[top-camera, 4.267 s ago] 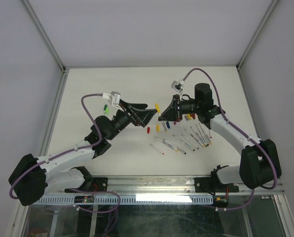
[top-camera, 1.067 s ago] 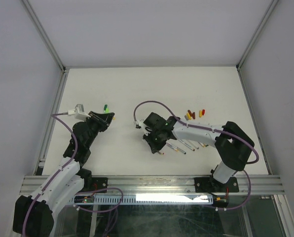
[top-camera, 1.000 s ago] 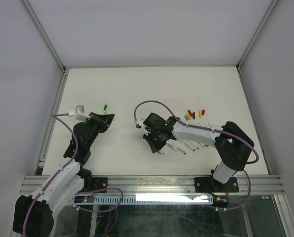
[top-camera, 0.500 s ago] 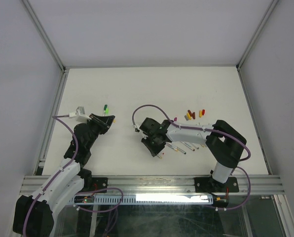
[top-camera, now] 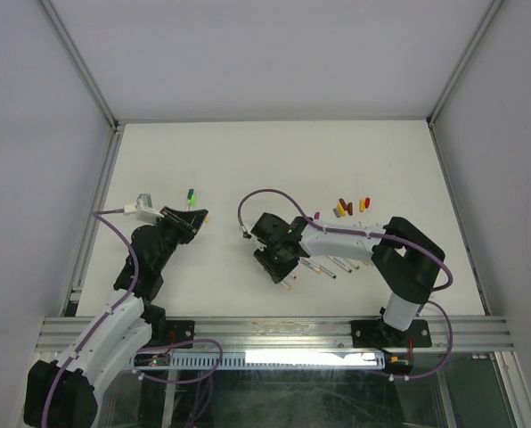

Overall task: Open the pen caps
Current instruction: Place the pen at the center of the board, then place the pen cap at the center of the board.

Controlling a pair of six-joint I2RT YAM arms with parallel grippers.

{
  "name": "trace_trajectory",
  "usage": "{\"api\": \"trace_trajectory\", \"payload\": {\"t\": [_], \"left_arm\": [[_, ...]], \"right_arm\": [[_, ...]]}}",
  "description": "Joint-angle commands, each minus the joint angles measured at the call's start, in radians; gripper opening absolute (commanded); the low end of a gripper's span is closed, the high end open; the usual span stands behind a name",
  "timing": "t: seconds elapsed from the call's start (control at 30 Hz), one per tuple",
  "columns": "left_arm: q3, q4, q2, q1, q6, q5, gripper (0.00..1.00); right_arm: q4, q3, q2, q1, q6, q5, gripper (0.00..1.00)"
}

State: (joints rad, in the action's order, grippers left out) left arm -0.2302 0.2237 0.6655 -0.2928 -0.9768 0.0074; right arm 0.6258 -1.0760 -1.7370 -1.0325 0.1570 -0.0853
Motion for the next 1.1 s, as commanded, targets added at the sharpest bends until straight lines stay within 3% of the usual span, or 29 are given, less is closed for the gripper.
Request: {"api": "trace_trajectory", "payload": {"t": [0.0,0.5,0.73,1.07], "left_arm": [[0.004,0.017,-0.032,0.005,-0.003,0.027,0.0],[0.002,0.065,0.011,0.006,0.025,0.158,0.0],[0.0,0.069,0.077,-0.021,0.017,0.179,0.0],[-0.134,-0.112,0.288,-0.349,0.006,-0.221,0.0]], "right_arm": [[0.001,-0.027,-0.009,-0.005,-0.03,0.029,0.35],[0.038,-0.105,0.128,-0.002,-0.15,0.043,0.44],[0.058,-0.145,0.218,0.072,-0.215,-0.081,0.44],[0.008,-0.311,0.354,0.27,-0.324,-0.21,0.43]]}}
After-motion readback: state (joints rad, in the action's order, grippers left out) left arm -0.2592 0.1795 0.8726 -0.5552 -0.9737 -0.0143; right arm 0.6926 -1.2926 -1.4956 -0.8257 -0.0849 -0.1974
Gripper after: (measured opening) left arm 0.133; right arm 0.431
